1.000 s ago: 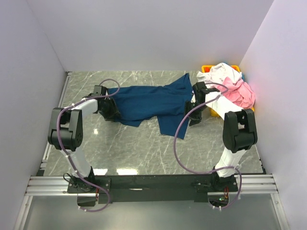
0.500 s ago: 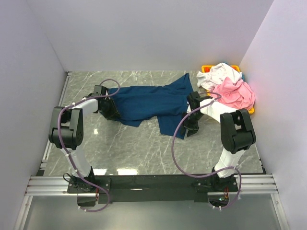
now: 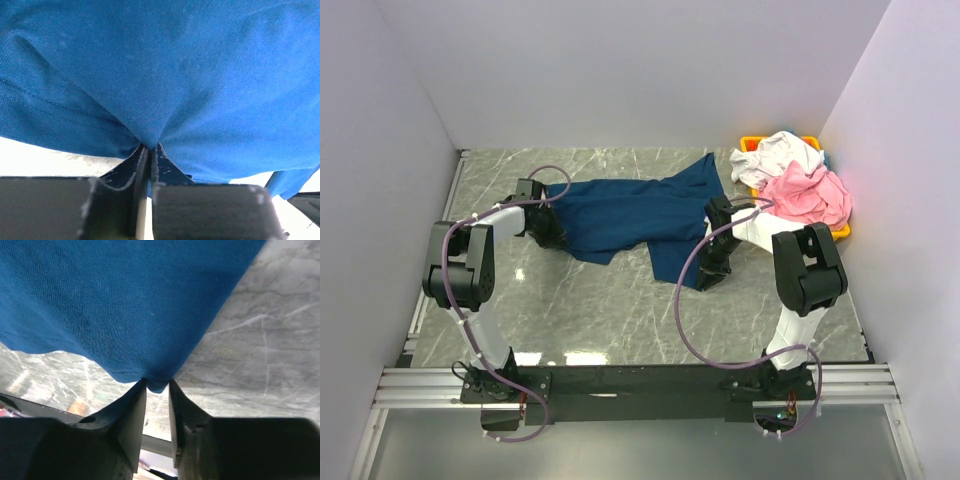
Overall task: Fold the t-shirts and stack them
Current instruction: Flatten the tshirt out
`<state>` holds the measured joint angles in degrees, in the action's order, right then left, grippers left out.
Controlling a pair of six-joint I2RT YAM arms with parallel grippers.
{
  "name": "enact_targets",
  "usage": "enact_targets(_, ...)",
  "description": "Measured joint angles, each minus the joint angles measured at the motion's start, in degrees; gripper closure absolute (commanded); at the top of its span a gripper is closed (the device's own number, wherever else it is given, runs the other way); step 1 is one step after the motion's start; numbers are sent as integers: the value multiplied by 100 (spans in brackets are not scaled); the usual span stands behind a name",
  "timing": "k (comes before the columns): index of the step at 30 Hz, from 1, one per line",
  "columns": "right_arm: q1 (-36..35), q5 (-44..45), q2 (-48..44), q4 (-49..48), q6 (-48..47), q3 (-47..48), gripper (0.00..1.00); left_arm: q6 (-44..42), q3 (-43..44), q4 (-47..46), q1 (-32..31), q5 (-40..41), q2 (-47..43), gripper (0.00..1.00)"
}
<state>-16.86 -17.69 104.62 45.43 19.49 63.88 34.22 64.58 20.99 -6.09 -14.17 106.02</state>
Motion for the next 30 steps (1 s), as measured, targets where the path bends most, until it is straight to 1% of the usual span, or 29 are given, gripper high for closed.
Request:
enact_targets(1,0,-17,0,-4,-11,-7,80,-2,-2,-2,0,4,0,100)
enact_targets(2,-2,-44,9,-22,-37,-15,86,-9,0,-15,-2,9,0,100)
enact_targets(3,-2,-74,26,-20,-55,-17,100,-11,0,-17,-7,9,0,100)
enact_targets(7,4,-118,39,-24,-76,-20,100,-13,-24,-11,-2,120,-72,100)
enact_targets(11,173,-146,-59,31,-59,-7,100,-42,-50,122,129,262,-433,100)
enact_targets(15,752,-127,-472,284,-42,271,100,-181,24,223,664,308,-1082,100)
enact_targets(19,1307,-120,-986,527,-46,927,100,-380,389,442,1322,229,-1443,100)
enact_targets(23,1491,-173,-1342,647,-48,1388,100,-608,922,791,1714,-90,-1464,100)
enact_targets(26,1572,-269,-1488,730,-48,1410,100,-726,1268,975,1812,-304,-1375,100)
enact_targets(30,1687,-352,-1491,732,-44,1257,100,-857,1923,1113,1829,-540,-841,98)
